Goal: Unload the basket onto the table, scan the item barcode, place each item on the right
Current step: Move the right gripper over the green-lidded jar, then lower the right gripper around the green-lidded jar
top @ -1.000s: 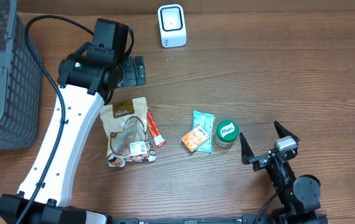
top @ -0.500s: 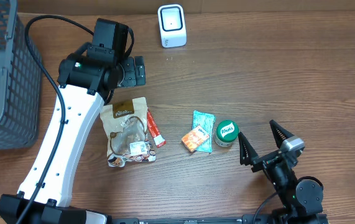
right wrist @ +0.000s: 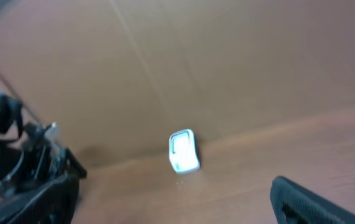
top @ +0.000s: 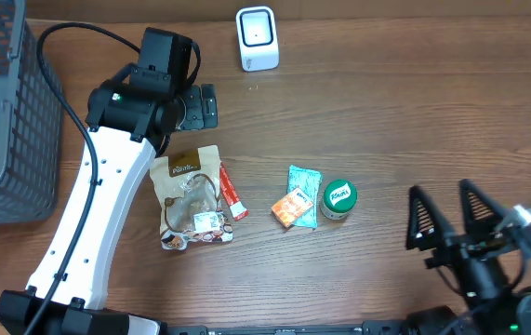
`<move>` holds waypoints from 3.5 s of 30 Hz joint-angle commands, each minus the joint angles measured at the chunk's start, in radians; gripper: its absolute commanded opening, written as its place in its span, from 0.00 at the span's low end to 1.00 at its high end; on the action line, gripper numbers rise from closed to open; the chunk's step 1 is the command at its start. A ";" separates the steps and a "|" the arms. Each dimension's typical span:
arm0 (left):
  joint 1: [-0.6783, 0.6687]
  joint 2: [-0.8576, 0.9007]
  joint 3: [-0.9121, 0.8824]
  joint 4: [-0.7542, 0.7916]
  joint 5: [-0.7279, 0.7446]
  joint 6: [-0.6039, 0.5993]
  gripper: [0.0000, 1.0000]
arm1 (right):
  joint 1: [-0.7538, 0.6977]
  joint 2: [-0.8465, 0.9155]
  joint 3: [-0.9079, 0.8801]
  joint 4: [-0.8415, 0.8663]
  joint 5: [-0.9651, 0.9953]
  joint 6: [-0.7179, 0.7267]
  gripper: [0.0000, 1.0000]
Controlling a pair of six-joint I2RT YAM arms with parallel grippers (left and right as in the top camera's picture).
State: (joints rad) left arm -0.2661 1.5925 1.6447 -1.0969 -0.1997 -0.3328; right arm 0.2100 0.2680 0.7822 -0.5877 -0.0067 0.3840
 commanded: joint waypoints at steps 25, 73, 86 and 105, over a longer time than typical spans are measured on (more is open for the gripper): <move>0.002 -0.003 0.013 0.001 -0.017 0.019 1.00 | 0.003 1.216 0.917 -0.828 -0.420 0.052 1.00; 0.002 -0.003 0.013 0.001 -0.017 0.019 1.00 | 0.137 1.320 0.270 -0.393 -0.095 0.478 0.71; 0.002 -0.003 0.013 0.001 -0.017 0.019 1.00 | 0.137 1.320 0.270 -0.484 0.223 0.140 0.59; 0.002 -0.003 0.013 0.001 -0.017 0.019 1.00 | 0.137 1.320 0.270 -0.292 0.184 -0.053 0.60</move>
State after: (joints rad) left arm -0.2661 1.5925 1.6447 -1.0966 -0.2031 -0.3328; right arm 0.3485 1.5814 1.0630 -0.8909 0.2016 0.3584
